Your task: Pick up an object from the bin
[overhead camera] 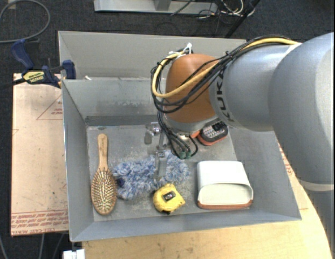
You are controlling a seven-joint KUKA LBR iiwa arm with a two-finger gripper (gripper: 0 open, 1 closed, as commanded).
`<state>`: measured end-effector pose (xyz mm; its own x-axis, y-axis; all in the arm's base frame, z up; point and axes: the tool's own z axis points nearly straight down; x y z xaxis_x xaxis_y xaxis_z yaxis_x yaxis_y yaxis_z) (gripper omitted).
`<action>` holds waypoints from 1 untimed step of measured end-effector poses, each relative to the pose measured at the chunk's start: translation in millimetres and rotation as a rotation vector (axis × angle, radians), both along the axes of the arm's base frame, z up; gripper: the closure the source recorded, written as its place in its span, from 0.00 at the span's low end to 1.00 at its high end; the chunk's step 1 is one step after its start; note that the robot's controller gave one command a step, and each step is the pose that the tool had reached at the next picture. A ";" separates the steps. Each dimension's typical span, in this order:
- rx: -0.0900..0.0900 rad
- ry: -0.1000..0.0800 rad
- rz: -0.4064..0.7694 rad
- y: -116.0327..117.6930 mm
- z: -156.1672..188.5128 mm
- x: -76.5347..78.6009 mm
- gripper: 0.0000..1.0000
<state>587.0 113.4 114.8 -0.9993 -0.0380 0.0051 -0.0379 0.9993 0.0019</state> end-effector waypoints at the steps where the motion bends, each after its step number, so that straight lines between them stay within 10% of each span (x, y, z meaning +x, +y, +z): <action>1: 0.000 0.008 0.127 3.3 -47.1 -3.1 0.00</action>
Offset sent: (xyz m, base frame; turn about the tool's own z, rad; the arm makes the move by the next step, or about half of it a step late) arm -0.0091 0.0049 -0.0448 -0.1019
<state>583.8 116.7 67.7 -0.9864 -0.1637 0.0132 -0.1637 0.9865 0.0030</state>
